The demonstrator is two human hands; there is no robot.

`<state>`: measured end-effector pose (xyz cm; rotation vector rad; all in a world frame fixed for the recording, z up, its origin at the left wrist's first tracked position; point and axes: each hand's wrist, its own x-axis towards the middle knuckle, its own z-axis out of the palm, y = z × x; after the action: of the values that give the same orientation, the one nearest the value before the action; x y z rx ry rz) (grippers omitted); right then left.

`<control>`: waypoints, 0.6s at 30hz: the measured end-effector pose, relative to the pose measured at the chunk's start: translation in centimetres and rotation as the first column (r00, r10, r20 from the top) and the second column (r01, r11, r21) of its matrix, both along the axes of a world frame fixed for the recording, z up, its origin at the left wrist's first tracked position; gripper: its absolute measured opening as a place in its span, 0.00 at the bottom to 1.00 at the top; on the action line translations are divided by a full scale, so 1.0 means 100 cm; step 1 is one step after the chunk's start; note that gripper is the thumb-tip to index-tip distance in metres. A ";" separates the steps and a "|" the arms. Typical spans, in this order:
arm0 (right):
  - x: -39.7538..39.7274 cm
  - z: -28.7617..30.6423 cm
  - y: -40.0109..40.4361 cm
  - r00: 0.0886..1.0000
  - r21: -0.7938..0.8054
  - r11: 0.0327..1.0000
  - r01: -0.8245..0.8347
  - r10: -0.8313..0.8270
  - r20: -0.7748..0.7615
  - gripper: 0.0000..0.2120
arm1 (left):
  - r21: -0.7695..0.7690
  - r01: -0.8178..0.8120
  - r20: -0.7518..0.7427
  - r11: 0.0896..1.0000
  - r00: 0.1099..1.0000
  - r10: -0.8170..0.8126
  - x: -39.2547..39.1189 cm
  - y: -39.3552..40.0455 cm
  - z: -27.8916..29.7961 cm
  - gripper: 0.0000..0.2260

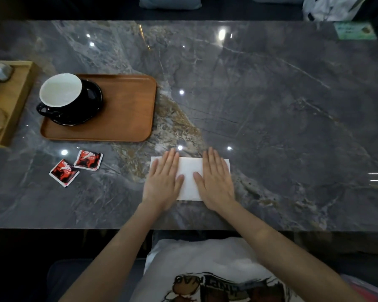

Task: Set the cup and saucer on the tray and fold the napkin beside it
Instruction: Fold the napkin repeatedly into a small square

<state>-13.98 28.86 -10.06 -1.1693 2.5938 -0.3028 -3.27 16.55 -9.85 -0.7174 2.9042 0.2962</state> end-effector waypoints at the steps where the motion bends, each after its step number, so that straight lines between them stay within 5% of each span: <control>1: -0.003 -0.001 0.006 0.999 0.027 0.999 0.020 -0.019 -0.033 0.31 | -0.022 -0.022 0.011 1.000 1.000 0.022 0.006 -0.005 0.001 0.29; 7: -0.021 0.006 0.043 0.988 0.107 0.984 0.140 -0.133 -0.074 0.32 | -0.052 -0.069 0.019 0.996 0.997 0.070 0.011 -0.010 -0.001 0.31; 11: -0.004 0.022 0.023 0.981 0.077 0.997 0.019 -0.003 -0.194 0.31 | -0.033 -0.071 -0.002 0.997 0.997 0.071 0.012 -0.012 -0.004 0.30; 14: 0.018 0.017 -0.002 0.981 0.071 0.983 -0.167 0.173 -0.092 0.31 | -0.026 -0.078 -0.017 0.997 0.997 0.077 0.012 -0.012 -0.004 0.30; 18: 0.010 0.002 0.015 0.990 0.110 0.987 -0.115 0.123 -0.064 0.32 | -0.030 -0.082 -0.007 0.996 0.997 0.081 0.015 -0.013 -0.005 0.30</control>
<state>-12.97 30.34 -9.84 -1.3123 2.5510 -0.0990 -1.80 15.24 -10.31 -0.8427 2.8951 0.2637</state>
